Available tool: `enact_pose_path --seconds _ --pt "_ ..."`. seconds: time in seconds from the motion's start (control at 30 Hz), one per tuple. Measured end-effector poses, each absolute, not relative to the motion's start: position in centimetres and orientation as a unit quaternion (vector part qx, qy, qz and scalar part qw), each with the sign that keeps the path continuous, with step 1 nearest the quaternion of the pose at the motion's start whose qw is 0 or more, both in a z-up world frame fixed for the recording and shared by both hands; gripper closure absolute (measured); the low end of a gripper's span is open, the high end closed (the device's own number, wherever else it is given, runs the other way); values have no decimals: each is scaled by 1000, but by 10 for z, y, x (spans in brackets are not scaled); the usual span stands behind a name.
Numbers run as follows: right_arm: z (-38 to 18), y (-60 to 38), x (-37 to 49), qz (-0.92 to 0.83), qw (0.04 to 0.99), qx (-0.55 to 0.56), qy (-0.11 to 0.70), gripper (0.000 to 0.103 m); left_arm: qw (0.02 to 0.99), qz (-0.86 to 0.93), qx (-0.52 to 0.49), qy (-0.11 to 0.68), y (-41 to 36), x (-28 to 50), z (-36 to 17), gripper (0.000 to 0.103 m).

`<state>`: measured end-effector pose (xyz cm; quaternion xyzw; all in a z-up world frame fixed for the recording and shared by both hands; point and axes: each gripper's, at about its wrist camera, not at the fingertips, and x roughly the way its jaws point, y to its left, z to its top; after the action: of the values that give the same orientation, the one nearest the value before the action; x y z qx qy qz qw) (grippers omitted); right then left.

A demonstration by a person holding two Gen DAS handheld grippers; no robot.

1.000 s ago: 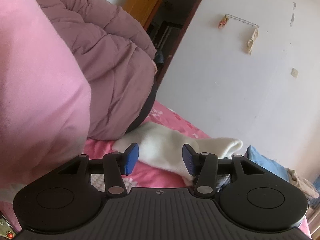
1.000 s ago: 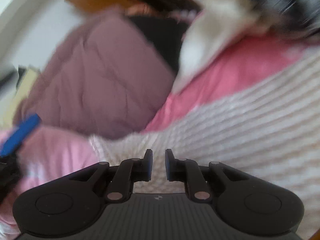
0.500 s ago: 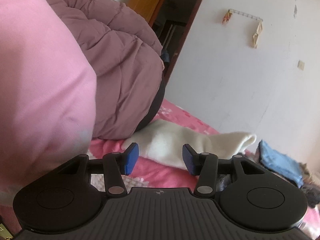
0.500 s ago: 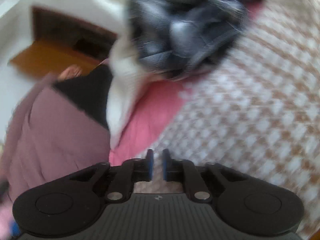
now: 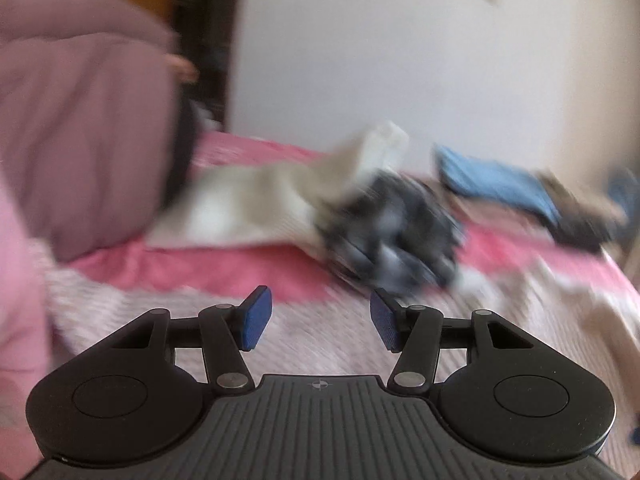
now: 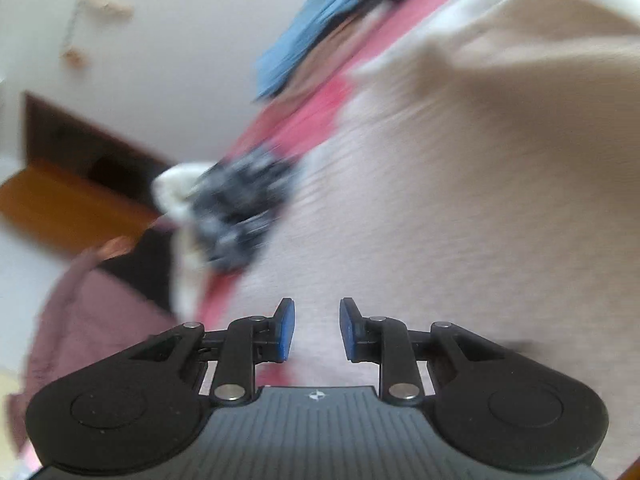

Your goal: Fold clothes

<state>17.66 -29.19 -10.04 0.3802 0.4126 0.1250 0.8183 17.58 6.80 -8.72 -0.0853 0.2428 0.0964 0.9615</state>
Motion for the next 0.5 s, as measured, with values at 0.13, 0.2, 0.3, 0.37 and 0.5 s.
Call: enact_pose_path --seconds 0.13,0.2,0.3,0.37,0.5 --pt "-96 -356 117 44 821 386 419 76 955 -25 -68 287 18 170 -98 48" --pt "-96 -369 95 23 827 378 416 76 950 -82 -40 299 -6 162 -104 48" --pt "-95 -382 73 -3 853 320 412 76 933 -152 -9 327 -32 155 -118 48" --pt "-103 -379 68 -24 872 256 417 76 918 -179 11 354 -47 154 -131 48" --pt "-110 -384 55 -58 880 163 443 76 900 -188 56 388 -64 154 -154 48"
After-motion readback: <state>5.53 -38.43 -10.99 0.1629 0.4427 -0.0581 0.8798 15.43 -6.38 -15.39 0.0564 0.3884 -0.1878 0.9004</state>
